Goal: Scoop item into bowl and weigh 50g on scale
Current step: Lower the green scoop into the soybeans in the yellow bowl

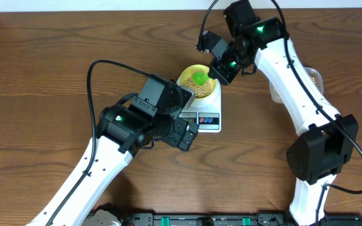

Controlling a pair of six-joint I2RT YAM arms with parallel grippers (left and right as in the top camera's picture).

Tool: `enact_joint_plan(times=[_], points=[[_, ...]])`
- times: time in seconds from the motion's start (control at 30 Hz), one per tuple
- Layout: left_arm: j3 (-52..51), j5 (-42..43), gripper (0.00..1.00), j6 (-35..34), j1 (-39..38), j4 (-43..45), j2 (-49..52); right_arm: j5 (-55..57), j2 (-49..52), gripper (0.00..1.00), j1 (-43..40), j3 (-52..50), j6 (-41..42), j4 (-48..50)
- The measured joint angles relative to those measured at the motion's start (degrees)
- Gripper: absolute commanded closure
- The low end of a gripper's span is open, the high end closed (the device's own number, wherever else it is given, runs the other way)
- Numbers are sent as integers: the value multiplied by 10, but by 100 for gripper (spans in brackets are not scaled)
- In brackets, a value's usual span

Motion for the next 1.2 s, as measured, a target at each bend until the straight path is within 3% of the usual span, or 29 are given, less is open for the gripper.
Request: enact_joint_plan(times=[1.2], points=[[0,0,2,0,0,0,0,43,0,99,17,-76,26,78]])
